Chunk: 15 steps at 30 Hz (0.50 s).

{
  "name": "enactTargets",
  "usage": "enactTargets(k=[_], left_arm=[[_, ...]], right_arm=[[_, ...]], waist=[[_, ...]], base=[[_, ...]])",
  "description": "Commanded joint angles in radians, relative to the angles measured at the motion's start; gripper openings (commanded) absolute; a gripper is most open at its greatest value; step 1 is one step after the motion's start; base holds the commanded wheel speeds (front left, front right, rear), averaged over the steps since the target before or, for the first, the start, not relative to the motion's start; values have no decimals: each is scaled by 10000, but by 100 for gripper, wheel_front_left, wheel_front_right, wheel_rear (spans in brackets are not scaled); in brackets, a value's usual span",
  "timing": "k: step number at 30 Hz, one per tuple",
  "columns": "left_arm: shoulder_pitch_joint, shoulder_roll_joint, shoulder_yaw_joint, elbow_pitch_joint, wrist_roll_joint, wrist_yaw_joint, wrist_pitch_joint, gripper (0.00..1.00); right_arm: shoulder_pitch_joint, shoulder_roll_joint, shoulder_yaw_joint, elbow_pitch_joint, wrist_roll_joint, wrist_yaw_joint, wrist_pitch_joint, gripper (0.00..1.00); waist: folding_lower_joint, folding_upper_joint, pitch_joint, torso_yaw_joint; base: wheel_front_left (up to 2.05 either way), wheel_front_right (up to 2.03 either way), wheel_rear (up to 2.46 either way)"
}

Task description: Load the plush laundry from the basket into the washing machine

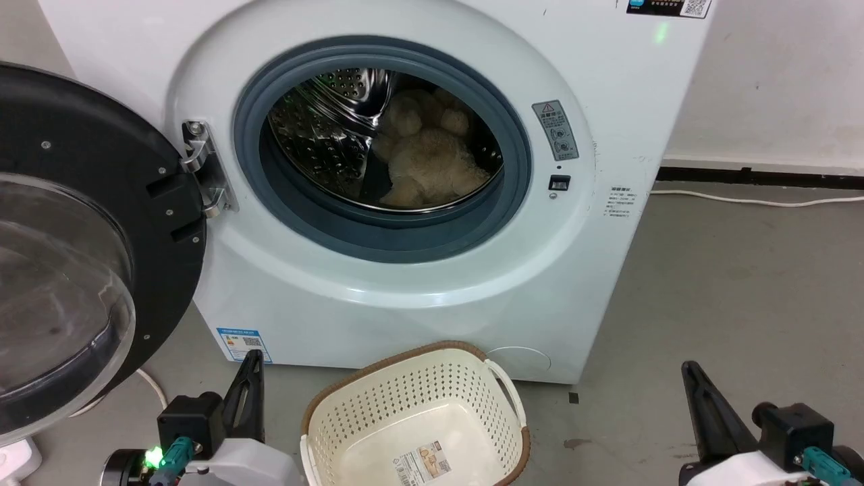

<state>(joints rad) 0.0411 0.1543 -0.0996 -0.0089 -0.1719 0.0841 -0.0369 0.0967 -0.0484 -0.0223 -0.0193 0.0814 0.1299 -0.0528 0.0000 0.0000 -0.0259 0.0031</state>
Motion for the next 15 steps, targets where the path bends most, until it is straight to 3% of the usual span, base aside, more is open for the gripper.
enactTargets(k=[1, 15], left_arm=[[-111, -72, 84, 21, 127, -75, 16, 0], [-202, -367, 362, 41, 612, -309, 123, 0]], right_arm=[[-170, -11, 32, 25, -68, 5, 27, 0], [-413, -13, 90, 76, -295, 6, 179, 0]], waist=[[0, 0, 5, 0], [0, 0, 82, -10]], base=[[0, 0, 0], [0, 0, 0]])
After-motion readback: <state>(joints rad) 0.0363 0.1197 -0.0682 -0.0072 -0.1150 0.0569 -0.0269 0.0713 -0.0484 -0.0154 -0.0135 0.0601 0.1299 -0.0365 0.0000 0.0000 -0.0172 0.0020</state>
